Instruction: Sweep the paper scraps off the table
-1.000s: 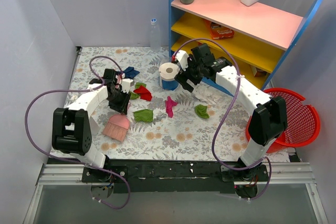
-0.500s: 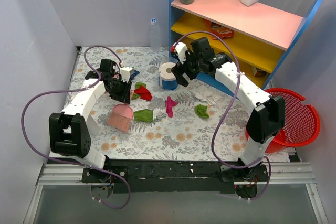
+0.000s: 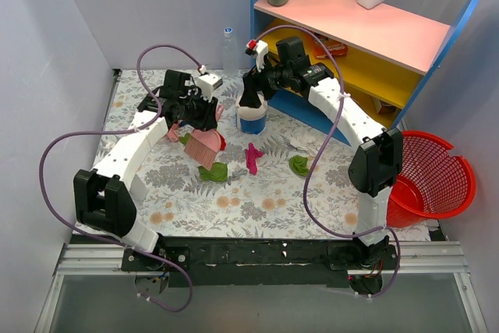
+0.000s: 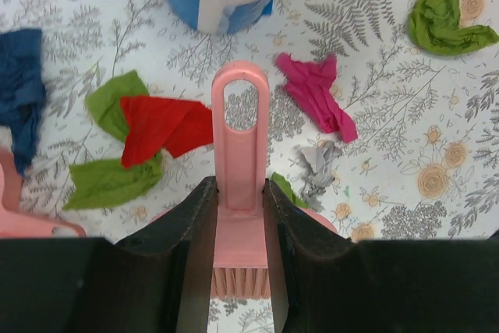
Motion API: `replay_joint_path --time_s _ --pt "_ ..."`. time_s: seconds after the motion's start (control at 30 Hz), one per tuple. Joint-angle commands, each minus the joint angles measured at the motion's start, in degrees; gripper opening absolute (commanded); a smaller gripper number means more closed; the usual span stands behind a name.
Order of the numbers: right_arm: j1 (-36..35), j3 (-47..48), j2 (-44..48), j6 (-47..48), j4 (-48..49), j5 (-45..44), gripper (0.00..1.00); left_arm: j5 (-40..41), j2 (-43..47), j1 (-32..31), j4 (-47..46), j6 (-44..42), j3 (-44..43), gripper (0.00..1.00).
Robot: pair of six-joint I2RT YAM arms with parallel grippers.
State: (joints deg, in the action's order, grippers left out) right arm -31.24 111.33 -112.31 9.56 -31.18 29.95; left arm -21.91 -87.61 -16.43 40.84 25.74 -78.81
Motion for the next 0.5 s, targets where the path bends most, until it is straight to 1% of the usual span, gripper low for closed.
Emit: replay_joint_path --time_s 0.0,0.07,0.1,0.2,0.4,0.47 --pt "1.4 3.5 -1.1 -8.0 6.9 6.3 0.83 4.2 4.3 -2.6 -8.0 -2.0 0.0 0.0" --pt "1.4 4.0 -1.9 -9.2 8.1 6.5 0.82 5.6 5.5 -4.0 -10.9 -4.0 1.6 0.0" --pt "1.7 4.1 -2.2 -11.8 8.8 6.8 0.79 6.3 6.4 -4.5 -13.0 -4.6 2.9 0.0" --pt "1.8 4.2 -2.8 -14.1 10.6 7.7 0.77 7.1 7.5 -6.0 -16.0 -6.6 3.8 0.0" --pt "1.8 3.7 -2.7 -14.6 12.0 10.6 0.77 8.0 6.8 -8.3 -17.5 -8.3 3.7 0.0" --pt "2.0 3.5 -2.7 -14.6 12.2 11.9 0.77 10.0 6.5 -9.3 -18.2 -8.4 4.0 0.0"
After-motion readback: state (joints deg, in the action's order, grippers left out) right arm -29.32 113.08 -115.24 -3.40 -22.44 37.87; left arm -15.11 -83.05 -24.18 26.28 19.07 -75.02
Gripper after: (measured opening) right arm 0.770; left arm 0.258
